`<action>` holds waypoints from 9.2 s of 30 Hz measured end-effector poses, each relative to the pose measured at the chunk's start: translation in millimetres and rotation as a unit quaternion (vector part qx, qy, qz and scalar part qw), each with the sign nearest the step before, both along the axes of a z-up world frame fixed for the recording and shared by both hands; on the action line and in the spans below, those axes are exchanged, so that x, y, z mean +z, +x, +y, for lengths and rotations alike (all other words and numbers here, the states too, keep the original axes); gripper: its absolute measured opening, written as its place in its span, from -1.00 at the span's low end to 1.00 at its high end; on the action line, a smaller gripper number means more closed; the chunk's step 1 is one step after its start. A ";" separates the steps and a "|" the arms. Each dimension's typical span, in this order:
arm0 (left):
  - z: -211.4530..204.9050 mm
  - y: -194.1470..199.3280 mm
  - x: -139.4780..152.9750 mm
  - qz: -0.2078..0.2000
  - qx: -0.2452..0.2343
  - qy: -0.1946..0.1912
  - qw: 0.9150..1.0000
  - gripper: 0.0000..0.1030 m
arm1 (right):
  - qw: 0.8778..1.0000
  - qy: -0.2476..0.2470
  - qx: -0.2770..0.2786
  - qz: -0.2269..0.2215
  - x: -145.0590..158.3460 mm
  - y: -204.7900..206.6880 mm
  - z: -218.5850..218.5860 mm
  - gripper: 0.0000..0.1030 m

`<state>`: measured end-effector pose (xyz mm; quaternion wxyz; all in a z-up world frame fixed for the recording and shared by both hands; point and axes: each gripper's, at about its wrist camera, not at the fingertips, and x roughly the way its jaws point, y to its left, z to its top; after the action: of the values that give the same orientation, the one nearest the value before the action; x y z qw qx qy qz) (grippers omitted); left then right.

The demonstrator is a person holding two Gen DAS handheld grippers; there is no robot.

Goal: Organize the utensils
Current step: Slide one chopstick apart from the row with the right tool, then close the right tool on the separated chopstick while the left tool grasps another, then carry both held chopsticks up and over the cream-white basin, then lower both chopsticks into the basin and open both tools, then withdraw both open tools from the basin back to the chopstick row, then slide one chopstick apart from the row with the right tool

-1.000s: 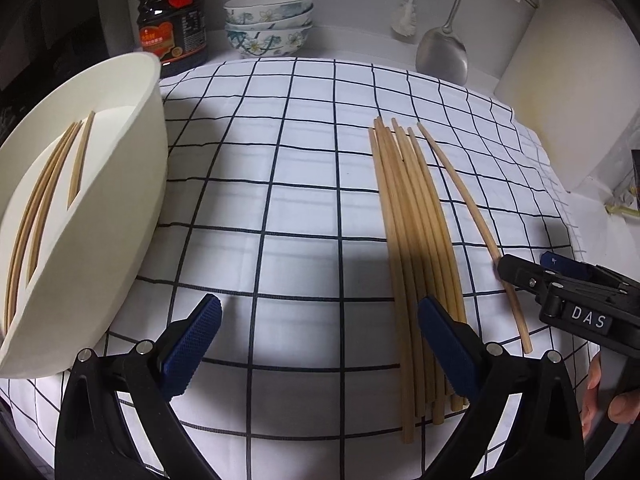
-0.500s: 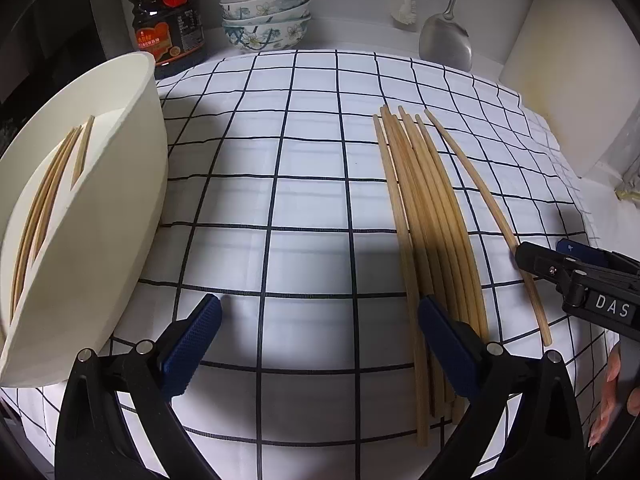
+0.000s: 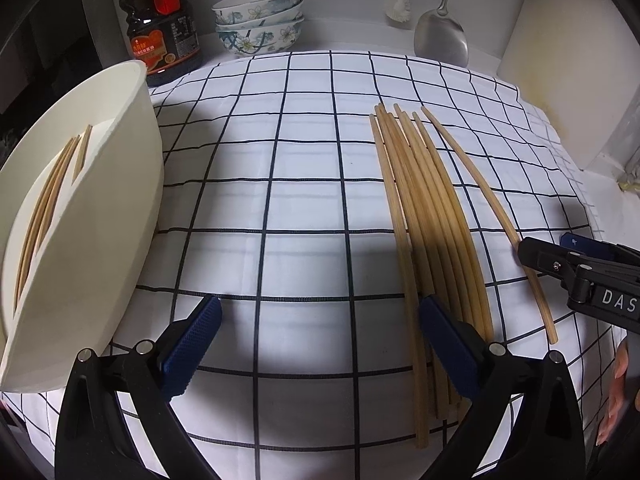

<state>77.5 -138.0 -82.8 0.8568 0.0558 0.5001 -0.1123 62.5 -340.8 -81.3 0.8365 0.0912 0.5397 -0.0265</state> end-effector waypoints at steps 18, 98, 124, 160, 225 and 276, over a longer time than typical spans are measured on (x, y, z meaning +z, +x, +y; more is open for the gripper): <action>-9.6 13.1 -1.0 -0.009 0.001 0.046 0.999 0.89 | 1.000 -0.002 -0.002 -0.011 -0.5 1.1 0.6 0.50; 253.4 -0.3 98.1 -0.190 0.153 -0.015 0.970 -0.85 | 0.964 0.055 0.199 -0.167 97.5 55.7 294.4 -0.88; 266.4 -8.0 97.7 -0.203 0.184 0.010 0.962 0.88 | 0.966 -0.006 0.173 -0.194 95.6 50.1 285.8 0.43; 84.1 -75.8 113.3 -0.198 0.063 -0.031 0.978 0.88 | 0.972 -0.032 -0.008 -0.232 94.3 -40.6 58.7 0.65; 58.0 -75.0 52.4 -0.124 0.072 -0.029 0.989 0.88 | 0.989 -0.135 0.046 -0.044 1.5 0.7 59.3 0.64; 23.2 -11.0 47.4 -0.035 0.006 -0.044 0.998 0.88 | 0.998 -0.007 0.047 -0.034 -1.3 2.1 42.9 0.64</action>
<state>66.5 -114.8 -35.4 0.8760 0.0184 0.4648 -0.1270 64.6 -297.9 -82.6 0.8553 0.0605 0.5145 0.0118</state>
